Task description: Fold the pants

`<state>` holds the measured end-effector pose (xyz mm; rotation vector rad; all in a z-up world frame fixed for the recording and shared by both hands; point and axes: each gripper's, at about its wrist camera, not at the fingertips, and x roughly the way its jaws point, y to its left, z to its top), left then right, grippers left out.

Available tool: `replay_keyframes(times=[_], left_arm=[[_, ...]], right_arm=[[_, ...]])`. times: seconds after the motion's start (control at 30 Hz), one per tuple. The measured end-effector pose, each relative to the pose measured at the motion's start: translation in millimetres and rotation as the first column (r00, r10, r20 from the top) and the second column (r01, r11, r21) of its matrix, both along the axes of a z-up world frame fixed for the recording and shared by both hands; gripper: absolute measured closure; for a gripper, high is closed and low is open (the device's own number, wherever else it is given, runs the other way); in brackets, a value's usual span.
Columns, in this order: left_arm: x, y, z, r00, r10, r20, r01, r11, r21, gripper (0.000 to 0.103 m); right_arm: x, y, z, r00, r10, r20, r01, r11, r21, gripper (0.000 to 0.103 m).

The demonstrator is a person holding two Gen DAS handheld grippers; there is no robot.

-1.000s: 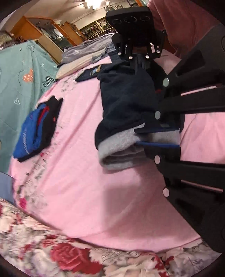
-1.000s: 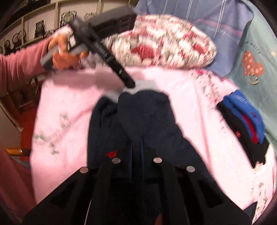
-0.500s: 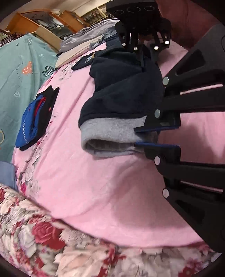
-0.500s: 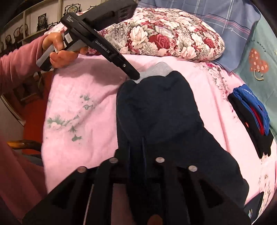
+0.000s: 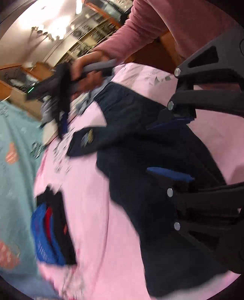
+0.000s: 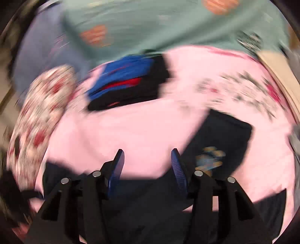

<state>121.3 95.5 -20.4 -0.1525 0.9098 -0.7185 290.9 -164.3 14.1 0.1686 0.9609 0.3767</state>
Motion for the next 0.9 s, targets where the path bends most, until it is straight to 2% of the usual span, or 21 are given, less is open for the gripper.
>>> replay_keyframes(times=[0.03,0.1,0.13,0.23,0.3,0.4,0.47,0.5,0.53,0.57,0.67,0.77,0.8,0.9], left_arm=[[12.2,-20.3,-9.8,0.999,-0.038,-0.038,0.038,0.999,-0.002,0.062],[25.9,-41.7,-22.2,0.995,-0.055,-0.081,0.057,0.998,0.02,0.062],[33.4,-53.2,-28.6,0.993,-0.06,-0.098,0.064,0.997,0.036,0.062],[40.7,-69.6,-37.9,0.989,-0.074,-0.129,0.081,0.995,0.05,0.058],[40.9,-81.2,-41.9,0.989,-0.079,-0.128,0.09,0.993,0.077,0.048],[39.5,-91.1,-45.3,0.991,-0.082,-0.11,0.094,0.99,0.106,0.047],[41.8,-96.7,-45.9,0.992,-0.069,-0.102,0.081,0.989,0.125,0.053],[43.0,-98.6,-46.2,0.995,-0.051,-0.089,0.064,0.986,0.151,0.068],[44.9,-100.0,-46.5,0.996,-0.042,-0.081,0.055,0.984,0.168,0.076],[45.6,-99.8,-47.2,0.997,-0.03,-0.07,0.042,0.981,0.189,0.085],[49.0,-95.7,-46.5,0.997,-0.019,-0.079,0.032,0.984,0.175,0.092],[45.8,-91.0,-33.9,0.999,-0.009,-0.048,0.017,0.984,0.176,0.094],[42.8,-91.1,-28.9,0.999,-0.008,-0.031,0.014,0.984,0.18,0.094],[24.5,-96.0,-6.9,0.999,-0.023,0.047,0.014,0.983,0.183,0.094]], right_arm=[[16.7,-11.1,-4.2,0.997,-0.063,-0.037,0.063,0.998,-0.005,0.05],[49.6,-33.6,-21.7,0.976,-0.174,-0.131,0.171,0.985,-0.039,0.05],[63.5,-34.8,-30.7,0.967,-0.196,-0.162,0.187,0.98,-0.069,0.05],[92.3,-26.0,-62.2,0.946,-0.211,-0.245,0.173,0.97,-0.169,0.05],[108.3,-15.0,-83.0,0.935,-0.197,-0.295,0.14,0.969,-0.205,0.05],[112.9,2.2,-91.3,0.945,-0.205,-0.256,0.122,0.944,-0.305,0.049],[108.9,6.8,-91.6,0.946,-0.212,-0.244,0.122,0.934,-0.335,0.064],[105.0,6.5,-91.4,0.948,-0.215,-0.236,0.119,0.925,-0.362,0.087],[101.5,5.4,-90.5,0.95,-0.205,-0.235,0.111,0.926,-0.362,0.1],[97.0,-0.4,-88.9,0.95,-0.192,-0.247,0.101,0.936,-0.337,0.1],[84.9,-17.8,-74.8,0.958,-0.176,-0.225,0.11,0.954,-0.277,0.1],[58.3,-45.3,-31.1,0.981,-0.135,-0.142,0.119,0.986,-0.117,0.1],[41.1,-60.3,-8.0,0.989,-0.116,-0.094,0.113,0.993,-0.037,0.1],[-3.5,-106.7,42.5,0.996,-0.091,0.022,0.087,0.982,0.165,0.1]])
